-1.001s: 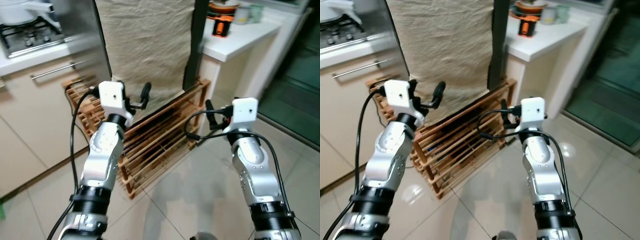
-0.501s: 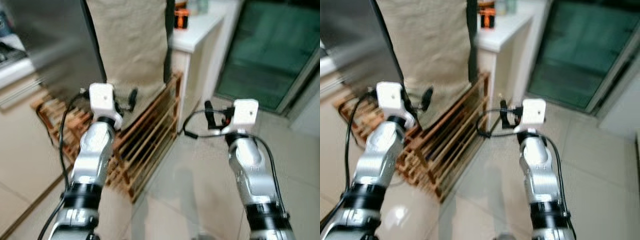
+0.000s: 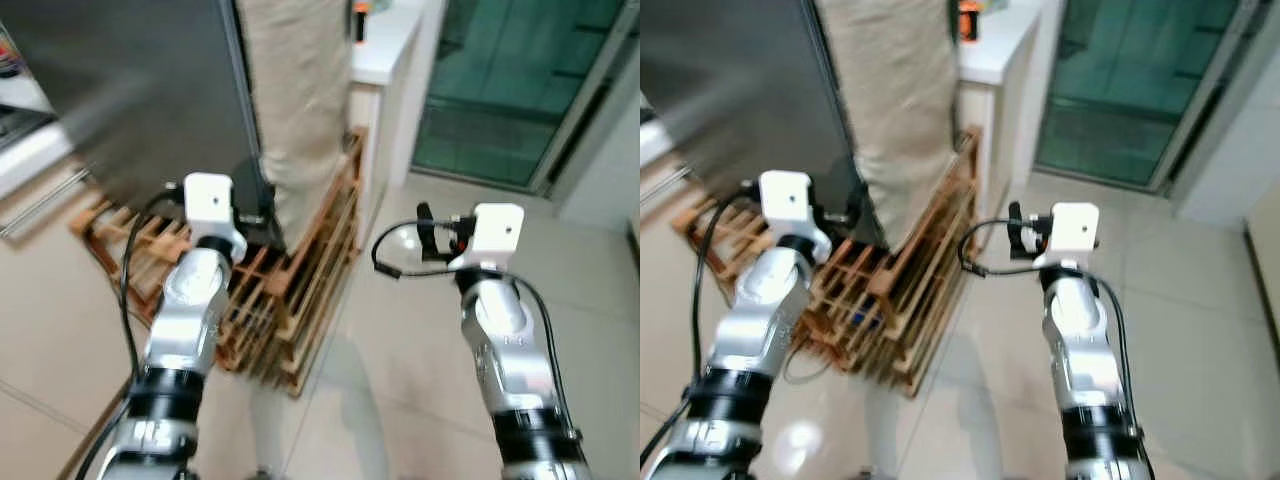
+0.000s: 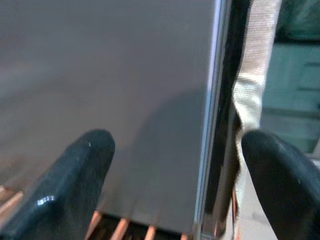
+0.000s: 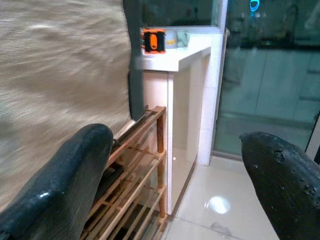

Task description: Restocking fridge

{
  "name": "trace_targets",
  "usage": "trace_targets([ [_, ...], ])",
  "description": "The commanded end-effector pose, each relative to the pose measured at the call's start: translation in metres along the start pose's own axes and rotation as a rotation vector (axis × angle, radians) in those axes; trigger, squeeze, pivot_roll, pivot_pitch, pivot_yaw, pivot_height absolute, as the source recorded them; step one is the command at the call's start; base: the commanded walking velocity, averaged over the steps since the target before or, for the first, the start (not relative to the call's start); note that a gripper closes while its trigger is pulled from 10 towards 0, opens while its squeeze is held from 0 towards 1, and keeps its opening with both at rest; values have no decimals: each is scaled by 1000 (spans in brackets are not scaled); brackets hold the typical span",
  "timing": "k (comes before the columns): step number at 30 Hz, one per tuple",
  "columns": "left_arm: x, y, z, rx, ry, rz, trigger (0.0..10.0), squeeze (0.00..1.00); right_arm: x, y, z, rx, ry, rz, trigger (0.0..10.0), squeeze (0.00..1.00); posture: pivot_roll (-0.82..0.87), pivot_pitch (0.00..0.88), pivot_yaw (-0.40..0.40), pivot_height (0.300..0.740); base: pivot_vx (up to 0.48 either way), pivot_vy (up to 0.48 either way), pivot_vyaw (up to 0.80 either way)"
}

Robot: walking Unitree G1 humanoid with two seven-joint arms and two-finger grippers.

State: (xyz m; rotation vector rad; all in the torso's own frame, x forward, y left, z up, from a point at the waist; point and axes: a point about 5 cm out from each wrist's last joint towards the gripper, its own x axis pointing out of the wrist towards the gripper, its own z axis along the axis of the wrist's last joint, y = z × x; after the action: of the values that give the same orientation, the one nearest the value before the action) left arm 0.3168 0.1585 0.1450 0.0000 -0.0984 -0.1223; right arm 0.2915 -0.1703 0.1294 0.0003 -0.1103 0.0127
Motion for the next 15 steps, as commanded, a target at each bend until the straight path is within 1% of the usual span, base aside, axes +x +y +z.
trace_targets([
  [1, -16, 5, -3, 18, 0, -35, 10000, 0, -17, -9, -1, -38, 2, -3, 10000, 0, -107, 0, 56, 740, 0, 0, 0],
  [2, -29, 10, -9, 30, 23, -41, 10000, 0, -31, -13, -5, -61, 16, 8, 10000, 0, -100, 10, 48, 740, 0, 0, 0],
  [3, -43, 15, -15, 20, 52, -32, 10000, 0, -44, -17, -9, -72, 43, 8, 10000, 0, -98, 18, 42, 740, 0, 0, 0],
  [4, -52, 18, -19, 9, 72, -23, 10000, 0, -52, -19, -12, -76, 60, 6, 10000, 0, -98, 20, 39, 740, 0, 0, 0],
  [5, -64, 19, -21, 3, 92, -13, 10000, 0, -60, -24, -14, -66, 80, -19, 10000, 0, -93, 25, 26, 740, 0, 0, 0],
  [6, -67, 19, -21, 6, 96, -13, 10000, 0, -62, -26, -14, -61, 84, -30, 10000, 0, -93, 25, 26, 740, 0, 0, 0],
  [7, -70, 17, -19, 10, 89, -6, 10000, 0, -62, -28, -13, -59, 84, -42, 10000, 0, -87, 33, 14, 740, 0, 0, 0],
  [8, -69, 14, -16, 1, 75, 6, 10000, 0, -60, -29, -13, -58, 81, -51, 10000, 0, -81, 40, 6, 740, 0, 0, 0],
  [10, -63, 7, -9, -20, 41, 21, 10000, 0, -53, -27, -11, -57, 66, -57, 10000, 0, -78, 41, 1, 740, 0, 0, 0],
  [11, -63, 7, -9, -20, 41, 21, 10000, 0, -53, -27, -11, -57, 66, -57, 10000, 0, -78, 41, 1, 740, 0, 0, 0],
  [12, -59, 1, -2, -29, 13, 15, 10000, 0, -50, -25, -9, -56, 50, -57, 10000, 0, -73, 48, -8, 740, 0, 0, 0],
  [13, -59, -2, 1, -39, -1, 4, 10000, 0, -50, -23, -7, -59, 38, -64, 10000, 0, -72, 51, -6, 740, 0, 0, 0],
  [14, -59, -2, 1, -39, -1, 4, 10000, 0, -50, -23, -7, -59, 38, -64, 10000, 0, -72, 51, -6, 740, 0, 0, 0],
  [15, -56, -4, -1, -36, 10, -6, 10000, 0, -51, -21, -6, -56, 34, -68, 10000, 0, -94, 46, 1, 740, 0, 0, 0],
])
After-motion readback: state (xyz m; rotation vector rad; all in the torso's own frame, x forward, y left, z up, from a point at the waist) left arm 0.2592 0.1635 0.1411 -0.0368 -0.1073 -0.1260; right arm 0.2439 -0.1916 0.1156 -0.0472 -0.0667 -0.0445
